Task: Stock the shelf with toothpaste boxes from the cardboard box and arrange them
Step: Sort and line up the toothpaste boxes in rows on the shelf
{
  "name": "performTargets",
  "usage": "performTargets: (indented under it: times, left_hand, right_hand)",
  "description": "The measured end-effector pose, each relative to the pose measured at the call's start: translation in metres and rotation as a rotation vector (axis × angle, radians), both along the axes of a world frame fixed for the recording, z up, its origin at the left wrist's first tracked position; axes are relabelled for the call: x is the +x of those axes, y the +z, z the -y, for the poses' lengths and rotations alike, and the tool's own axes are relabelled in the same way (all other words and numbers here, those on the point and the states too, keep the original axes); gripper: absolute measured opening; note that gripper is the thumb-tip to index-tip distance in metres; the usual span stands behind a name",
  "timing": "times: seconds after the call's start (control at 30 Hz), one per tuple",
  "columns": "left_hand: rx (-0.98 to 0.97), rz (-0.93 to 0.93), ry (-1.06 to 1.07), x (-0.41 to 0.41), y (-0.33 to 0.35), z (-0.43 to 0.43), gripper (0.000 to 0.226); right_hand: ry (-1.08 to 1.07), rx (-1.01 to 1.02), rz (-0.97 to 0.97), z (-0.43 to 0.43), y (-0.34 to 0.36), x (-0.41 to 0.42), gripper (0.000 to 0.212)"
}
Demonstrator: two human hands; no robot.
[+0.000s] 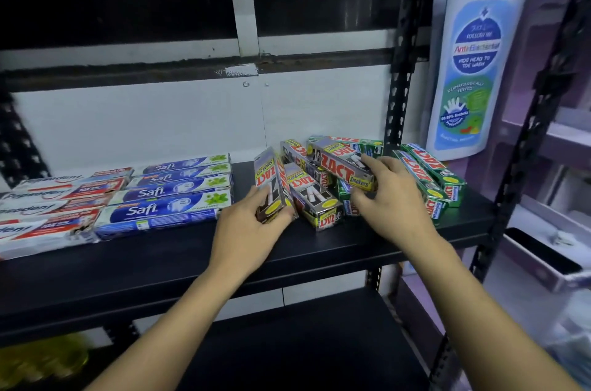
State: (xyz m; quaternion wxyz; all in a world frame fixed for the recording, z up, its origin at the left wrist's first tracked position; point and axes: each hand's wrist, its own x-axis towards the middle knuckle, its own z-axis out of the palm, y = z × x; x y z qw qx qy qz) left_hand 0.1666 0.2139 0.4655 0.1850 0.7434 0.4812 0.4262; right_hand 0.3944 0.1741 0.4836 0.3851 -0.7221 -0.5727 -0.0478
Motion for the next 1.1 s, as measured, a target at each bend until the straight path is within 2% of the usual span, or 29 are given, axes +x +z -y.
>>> performTargets:
  times: [0.13,0.23,0.33,0.4,0.47,0.53,0.67,0.8,1.1]
  left_hand:
    - [-0.010,0.065,0.008,-0.001,0.001,0.000,0.029]
    - [-0.025,0.018,0.013,-0.001,0.002,-0.002,0.027]
    - [-0.010,-0.054,-0.001,0.000,0.000,-0.002,0.028]
    - [-0.005,-0.079,-0.010,-0.001,0.000,-0.001,0.031]
    - [-0.017,-0.090,-0.024,-0.002,-0.001,-0.001,0.034]
    - [-0.046,-0.104,-0.039,-0.003,-0.003,-0.003,0.041]
    - [-0.068,-0.149,-0.054,-0.004,-0.005,-0.007,0.052]
    - [-0.047,-0.207,-0.064,-0.004,-0.007,-0.009,0.051]
    - [-0.022,-0.179,-0.076,-0.004,-0.009,-0.011,0.047]
  right_hand:
    - [0.069,0.099,-0.041,0.001,-0.002,-0.013,0.057]
    - [0.123,0.154,0.007,-0.001,-0.007,-0.030,0.055]
    - [0.210,0.103,0.110,-0.001,-0.008,-0.038,0.059]
    - [0.277,0.059,0.077,0.002,-0.007,-0.038,0.064]
    - [0.290,0.096,-0.026,0.006,-0.007,-0.034,0.060]
    - [0.244,0.121,-0.026,0.008,-0.012,-0.027,0.052]
    - [0.140,0.055,0.125,0.008,-0.029,-0.016,0.043]
    - [0.046,0.026,0.194,0.013,-0.034,-0.013,0.051]
    - [-0.111,0.147,0.295,0.018,-0.044,-0.015,0.027]
